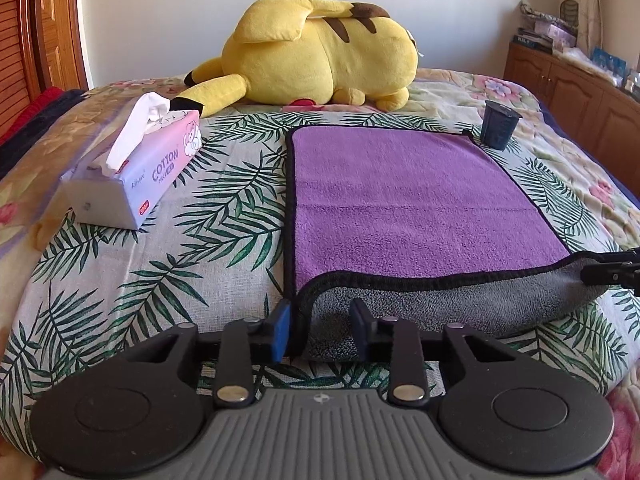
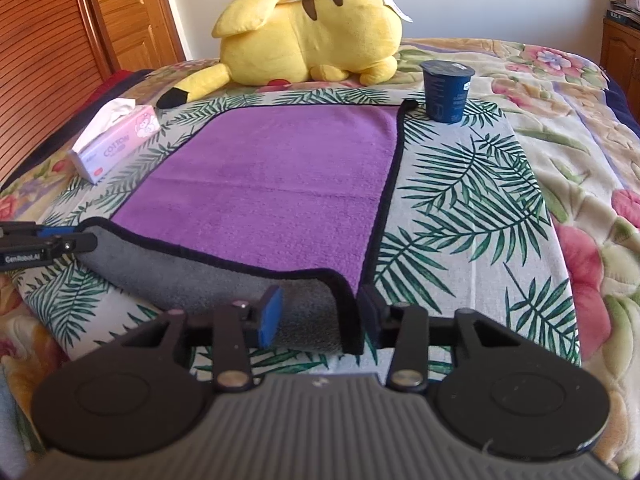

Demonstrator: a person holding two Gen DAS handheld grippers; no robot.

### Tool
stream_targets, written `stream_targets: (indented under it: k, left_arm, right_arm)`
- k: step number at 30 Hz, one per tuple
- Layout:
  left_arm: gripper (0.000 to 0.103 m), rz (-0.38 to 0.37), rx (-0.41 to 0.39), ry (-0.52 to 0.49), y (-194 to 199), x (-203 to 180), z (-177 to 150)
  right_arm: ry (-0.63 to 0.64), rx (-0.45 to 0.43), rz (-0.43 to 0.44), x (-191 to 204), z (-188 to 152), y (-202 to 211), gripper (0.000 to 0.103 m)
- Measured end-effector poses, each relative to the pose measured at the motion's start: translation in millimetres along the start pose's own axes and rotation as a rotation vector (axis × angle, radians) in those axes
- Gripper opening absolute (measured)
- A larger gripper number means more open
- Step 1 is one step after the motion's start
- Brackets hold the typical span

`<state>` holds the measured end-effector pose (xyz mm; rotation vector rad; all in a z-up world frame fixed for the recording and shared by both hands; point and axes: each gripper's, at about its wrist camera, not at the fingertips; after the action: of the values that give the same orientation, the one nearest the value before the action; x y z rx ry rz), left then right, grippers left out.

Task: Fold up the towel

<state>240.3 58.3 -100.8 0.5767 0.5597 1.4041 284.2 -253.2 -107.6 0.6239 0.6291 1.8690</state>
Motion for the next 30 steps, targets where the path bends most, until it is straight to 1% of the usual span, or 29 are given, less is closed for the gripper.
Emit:
stream_targets:
  k: [6, 7, 9, 10, 14, 16, 18, 22, 23, 30]
  left_arm:
    - [0.008, 0.003, 0.0, -0.012, -0.2, -1.7, -1.3]
    - [0.006, 0.003, 0.001, -0.015, -0.5, -1.9, -1.2]
    - [0.002, 0.006, 0.002, -0.022, -0.8, -2.5, -1.6]
    - [0.0, 0.007, 0.002, -0.024, -0.9, -2.6, -1.9]
    - [0.0, 0.01, 0.001, -0.027, -0.8, -2.4, -2.5]
    - [0.0, 0.011, 0.001, -0.027, -0.8, -2.5, -2.5]
    - [0.0, 0.008, -0.001, -0.029, -0.6, -2.5, -2.6]
    - [0.0, 0.005, -0.008, -0.038, 0.3, -3.2, -2.5]
    - [0.0, 0.003, -0.009, -0.038, 0.3, -3.0, -2.3]
    - [0.0, -0.003, -0.042, -0.031, 5.8, -2.7, 0.9]
  right_arm:
    - [0.017, 0.0, 0.004, 1.3, 0.4, 1.3, 0.031]
    - [0.02, -0.001, 0.004, 1.0, 0.5, 1.5, 0.03]
    - [0.027, -0.001, 0.002, 1.4, 0.7, 1.7, 0.023]
    - [0.031, 0.001, 0.001, 1.8, 0.6, 1.6, 0.022]
    - [0.045, 0.014, -0.007, 2.3, 0.1, 0.0, 0.018]
    - [0.048, 0.036, -0.015, 1.9, -1.0, -2.8, 0.011]
    - [0.047, 0.047, -0.019, 0.9, -2.7, -5.0, 0.01]
    - [0.05, 0.036, -0.015, 2.4, -3.3, -3.2, 0.007]
    - [0.051, 0.031, -0.014, 2.3, -2.9, -2.6, 0.004]
    - [0.055, -0.008, -0.015, 3.0, -0.5, 2.0, 0.004]
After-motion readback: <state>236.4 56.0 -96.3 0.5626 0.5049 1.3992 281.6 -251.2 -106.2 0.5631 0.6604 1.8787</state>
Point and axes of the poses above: each gripper's, at about its wrist camera, not at the fingertips, and y roughly against the way its jaws point, x to its left, z to its top, and after that the axes turned 1 degree about -x, right-handed
